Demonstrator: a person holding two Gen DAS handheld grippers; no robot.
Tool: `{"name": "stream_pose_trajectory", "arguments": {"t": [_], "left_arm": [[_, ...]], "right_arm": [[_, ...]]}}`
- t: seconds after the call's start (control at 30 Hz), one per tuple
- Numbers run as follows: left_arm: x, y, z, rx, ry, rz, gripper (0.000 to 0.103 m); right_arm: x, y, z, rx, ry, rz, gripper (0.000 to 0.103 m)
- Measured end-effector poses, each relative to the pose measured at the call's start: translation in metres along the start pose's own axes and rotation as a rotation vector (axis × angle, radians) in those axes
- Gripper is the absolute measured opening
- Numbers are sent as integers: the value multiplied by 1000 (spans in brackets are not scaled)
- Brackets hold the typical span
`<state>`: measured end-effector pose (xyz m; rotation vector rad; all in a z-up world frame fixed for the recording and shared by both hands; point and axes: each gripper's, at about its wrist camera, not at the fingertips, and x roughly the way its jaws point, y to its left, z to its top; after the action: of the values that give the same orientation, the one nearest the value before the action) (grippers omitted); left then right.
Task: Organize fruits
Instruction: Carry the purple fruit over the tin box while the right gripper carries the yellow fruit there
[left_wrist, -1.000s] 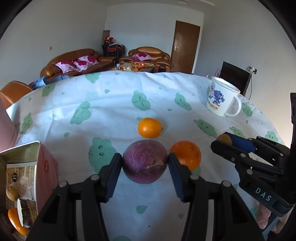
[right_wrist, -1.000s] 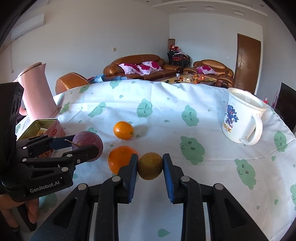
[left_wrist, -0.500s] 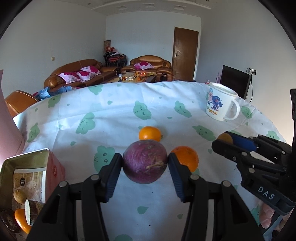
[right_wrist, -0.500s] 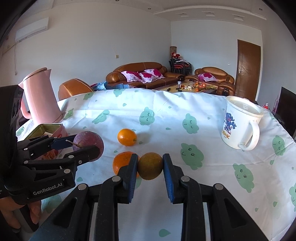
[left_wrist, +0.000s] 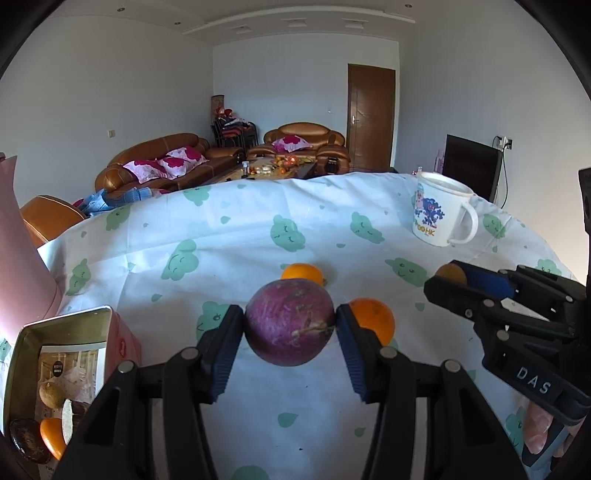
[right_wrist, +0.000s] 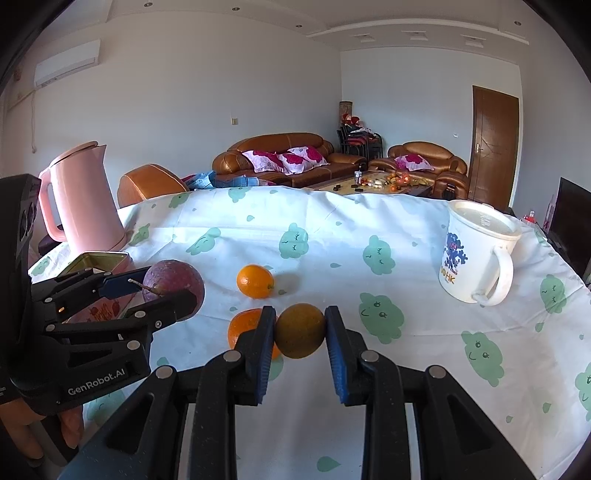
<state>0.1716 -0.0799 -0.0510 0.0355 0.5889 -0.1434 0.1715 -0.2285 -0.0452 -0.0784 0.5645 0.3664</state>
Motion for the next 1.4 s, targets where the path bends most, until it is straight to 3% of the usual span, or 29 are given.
{"name": "stream_pose_trajectory", "arguments": {"t": [1.4], "left_arm": [[-40, -1, -8, 2, -186, 53, 53]], "right_arm": [[-41, 10, -6, -48, -213, -27, 29]]}}
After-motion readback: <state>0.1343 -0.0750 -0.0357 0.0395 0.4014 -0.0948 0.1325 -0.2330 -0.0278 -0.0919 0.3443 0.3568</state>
